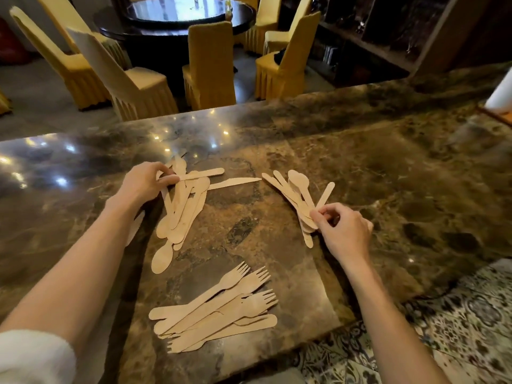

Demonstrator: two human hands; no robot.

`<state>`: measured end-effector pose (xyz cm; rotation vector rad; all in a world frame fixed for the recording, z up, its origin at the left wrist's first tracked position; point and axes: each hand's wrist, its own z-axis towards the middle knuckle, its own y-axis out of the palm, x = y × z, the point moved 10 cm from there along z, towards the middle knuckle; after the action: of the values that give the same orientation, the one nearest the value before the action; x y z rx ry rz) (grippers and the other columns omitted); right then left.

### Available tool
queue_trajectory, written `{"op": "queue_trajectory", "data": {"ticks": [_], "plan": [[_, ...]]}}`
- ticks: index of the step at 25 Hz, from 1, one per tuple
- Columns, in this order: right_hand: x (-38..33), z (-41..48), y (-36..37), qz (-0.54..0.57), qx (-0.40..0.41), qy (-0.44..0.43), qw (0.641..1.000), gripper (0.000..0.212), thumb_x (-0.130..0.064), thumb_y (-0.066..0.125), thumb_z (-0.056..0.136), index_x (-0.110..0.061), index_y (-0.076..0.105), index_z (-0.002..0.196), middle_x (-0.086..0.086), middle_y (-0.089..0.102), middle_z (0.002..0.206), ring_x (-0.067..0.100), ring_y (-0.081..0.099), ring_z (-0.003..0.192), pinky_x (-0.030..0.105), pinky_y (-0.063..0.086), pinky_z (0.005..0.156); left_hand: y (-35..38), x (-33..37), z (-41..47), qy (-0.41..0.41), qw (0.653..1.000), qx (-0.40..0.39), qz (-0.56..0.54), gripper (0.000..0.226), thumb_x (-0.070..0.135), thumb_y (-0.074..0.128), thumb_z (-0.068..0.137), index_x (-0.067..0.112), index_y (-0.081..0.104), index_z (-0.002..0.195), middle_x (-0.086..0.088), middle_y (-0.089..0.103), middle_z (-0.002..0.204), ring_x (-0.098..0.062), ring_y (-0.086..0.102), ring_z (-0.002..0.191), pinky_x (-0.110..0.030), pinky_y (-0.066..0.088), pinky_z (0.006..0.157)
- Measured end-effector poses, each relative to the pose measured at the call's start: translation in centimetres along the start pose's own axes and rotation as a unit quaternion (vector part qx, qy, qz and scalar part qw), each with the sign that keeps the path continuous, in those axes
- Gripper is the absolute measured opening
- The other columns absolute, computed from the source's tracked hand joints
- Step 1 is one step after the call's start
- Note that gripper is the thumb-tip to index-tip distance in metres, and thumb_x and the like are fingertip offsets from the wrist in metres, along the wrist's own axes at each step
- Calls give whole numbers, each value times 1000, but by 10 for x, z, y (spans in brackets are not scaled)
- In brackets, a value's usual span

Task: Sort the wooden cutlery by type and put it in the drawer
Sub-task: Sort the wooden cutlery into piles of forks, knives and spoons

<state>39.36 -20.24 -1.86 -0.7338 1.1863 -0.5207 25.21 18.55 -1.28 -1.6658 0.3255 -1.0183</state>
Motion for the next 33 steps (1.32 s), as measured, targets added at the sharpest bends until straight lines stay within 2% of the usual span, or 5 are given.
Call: {"op": "queue_trajectory", "data": {"ticks": [6, 14, 20, 26, 33], "plan": [[1, 4, -2, 16, 3, 0, 1000, 25, -56, 60, 80, -31, 65, 80, -14, 60, 76, 10, 50, 84, 35, 25, 83, 0, -8, 2, -47, 993, -52, -100, 14, 34, 64, 84, 21, 63, 80, -1, 62, 83, -14, 56, 78, -23, 38, 60], [-7, 5, -3, 26, 3, 5, 1000, 24, -58, 59, 79, -34, 59, 78, -16, 55, 76, 17, 55, 94, 39, 27, 90, -43, -20, -7, -78, 954, 16, -289, 16, 32, 64, 85, 20, 69, 95, 4, 64, 90, -12, 59, 84, -19, 43, 60], [-33, 11, -5, 39, 26, -32, 998, 29, -60, 58, 79, -32, 64, 81, -12, 60, 78, 19, 55, 94, 38, 25, 89, -64, -26, -38, -138, 927, -21, -347, 13, 40, 62, 84, 38, 73, 77, 10, 65, 88, -13, 57, 82, -23, 44, 55], [-81, 9, 11, 66, -10, -97, 993, 19, -55, 59, 82, -36, 58, 83, -9, 63, 88, 19, 52, 100, 43, 29, 94, -54, -4, -82, -101, 881, -55, -459, 22, 27, 66, 78, 32, 67, 100, 10, 73, 85, -3, 64, 66, -14, 50, 53], [-130, 10, 43, 93, -124, -192, 969, 15, -45, 63, 84, -30, 65, 87, -13, 61, 80, 16, 59, 88, 54, 44, 90, 7, 30, -159, -7, 937, -203, -285, 15, 33, 71, 79, 32, 70, 94, 3, 67, 83, -4, 59, 68, -14, 45, 60]]}}
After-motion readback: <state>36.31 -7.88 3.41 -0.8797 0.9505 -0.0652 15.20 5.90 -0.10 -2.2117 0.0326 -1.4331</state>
